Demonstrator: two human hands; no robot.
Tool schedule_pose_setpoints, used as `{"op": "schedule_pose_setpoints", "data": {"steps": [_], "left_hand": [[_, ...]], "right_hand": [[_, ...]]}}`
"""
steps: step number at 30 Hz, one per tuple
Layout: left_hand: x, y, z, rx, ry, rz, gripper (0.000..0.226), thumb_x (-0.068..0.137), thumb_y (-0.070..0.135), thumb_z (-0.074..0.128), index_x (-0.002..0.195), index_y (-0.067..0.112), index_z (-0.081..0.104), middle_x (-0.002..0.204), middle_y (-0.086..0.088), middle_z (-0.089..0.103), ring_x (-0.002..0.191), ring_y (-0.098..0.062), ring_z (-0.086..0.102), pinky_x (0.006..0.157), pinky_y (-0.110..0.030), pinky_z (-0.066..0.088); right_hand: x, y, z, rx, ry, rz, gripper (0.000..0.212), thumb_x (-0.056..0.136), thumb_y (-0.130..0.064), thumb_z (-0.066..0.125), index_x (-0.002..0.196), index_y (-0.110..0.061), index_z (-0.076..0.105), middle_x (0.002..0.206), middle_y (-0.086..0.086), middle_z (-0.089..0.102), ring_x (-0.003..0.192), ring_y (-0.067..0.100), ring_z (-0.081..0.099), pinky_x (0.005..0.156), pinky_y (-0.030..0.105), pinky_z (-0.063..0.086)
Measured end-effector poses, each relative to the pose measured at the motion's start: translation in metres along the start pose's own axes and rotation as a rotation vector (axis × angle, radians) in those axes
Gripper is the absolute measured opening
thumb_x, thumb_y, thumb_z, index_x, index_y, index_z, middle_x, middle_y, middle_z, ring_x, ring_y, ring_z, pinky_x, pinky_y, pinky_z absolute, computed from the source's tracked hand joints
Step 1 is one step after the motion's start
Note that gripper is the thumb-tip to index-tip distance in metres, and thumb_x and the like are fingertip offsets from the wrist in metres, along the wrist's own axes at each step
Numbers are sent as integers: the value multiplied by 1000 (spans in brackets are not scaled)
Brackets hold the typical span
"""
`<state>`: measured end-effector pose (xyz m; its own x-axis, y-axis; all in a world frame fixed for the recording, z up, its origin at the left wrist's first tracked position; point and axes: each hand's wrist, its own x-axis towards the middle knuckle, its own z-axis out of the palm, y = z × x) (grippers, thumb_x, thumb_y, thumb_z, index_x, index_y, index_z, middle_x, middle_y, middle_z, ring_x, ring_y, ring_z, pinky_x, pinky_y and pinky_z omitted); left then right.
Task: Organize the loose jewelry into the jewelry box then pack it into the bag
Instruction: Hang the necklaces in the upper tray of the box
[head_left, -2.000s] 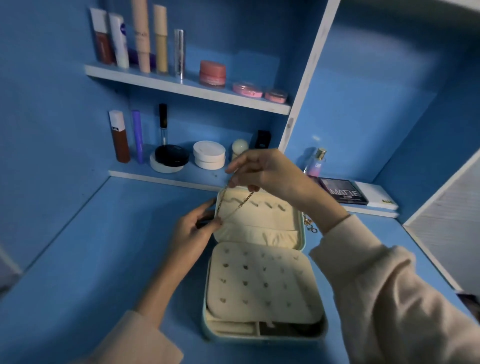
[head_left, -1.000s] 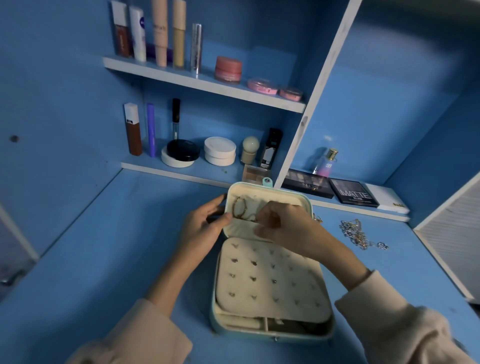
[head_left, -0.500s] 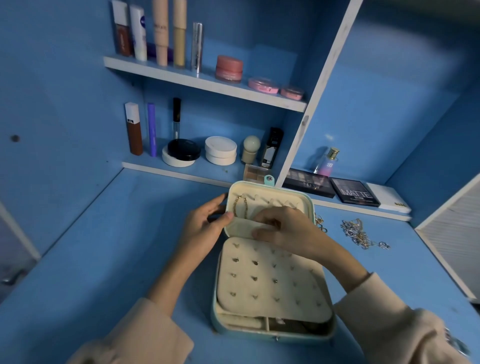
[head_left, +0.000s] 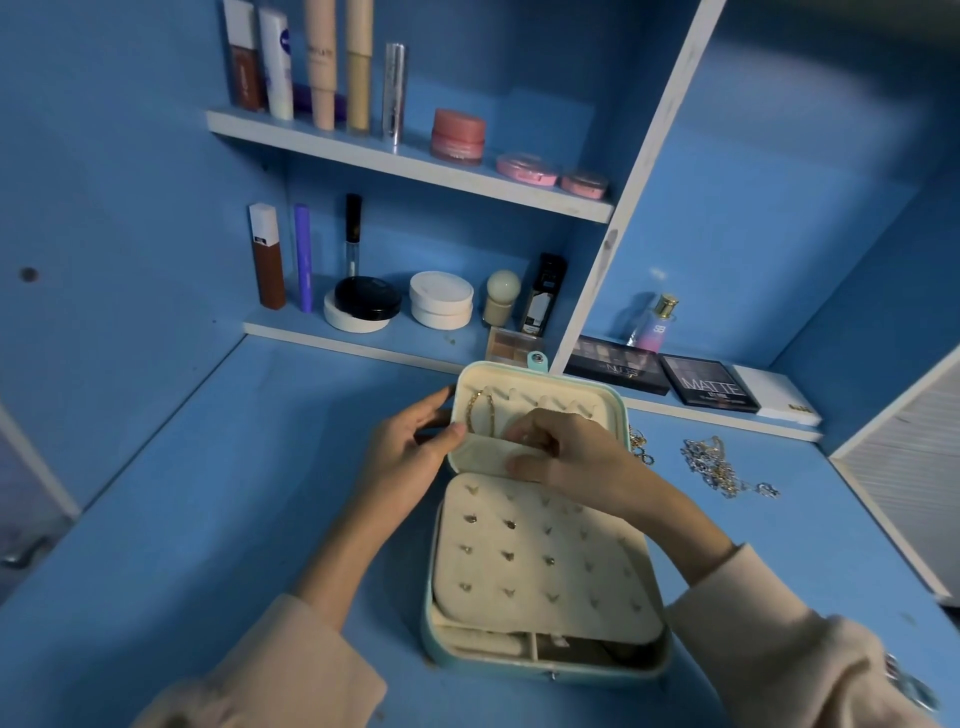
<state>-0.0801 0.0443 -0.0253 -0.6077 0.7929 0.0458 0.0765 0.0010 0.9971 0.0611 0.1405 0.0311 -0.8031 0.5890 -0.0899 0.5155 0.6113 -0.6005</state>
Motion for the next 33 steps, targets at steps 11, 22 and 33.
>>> {"op": "schedule_pose_setpoints", "data": {"steps": [11,22,33], "left_hand": [[-1,-1,-1,7,-6,-12,44,90,13,61,132,25,54,101,20,63,91,11,55,71,-5,39],[1,-1,1,14,-9,-7,43,90,9,59,130,24,54,95,20,63,87,12,56,67,-5,42],[1,-2,1,12,5,2,45,89,9,61,127,29,53,96,21,63,88,11,59,71,-6,41]], "right_hand": [[0,9,-15,64,126,-90,16,85,-9,62,93,-21,68,75,-17,58,63,-7,51,64,8,39],[9,93,-71,-164,316,351,7,85,-17,62,85,-14,68,89,5,65,80,20,58,64,25,43],[6,107,-59,-106,197,487,9,78,-15,70,72,-8,71,55,-1,54,54,12,46,50,22,35]]}}
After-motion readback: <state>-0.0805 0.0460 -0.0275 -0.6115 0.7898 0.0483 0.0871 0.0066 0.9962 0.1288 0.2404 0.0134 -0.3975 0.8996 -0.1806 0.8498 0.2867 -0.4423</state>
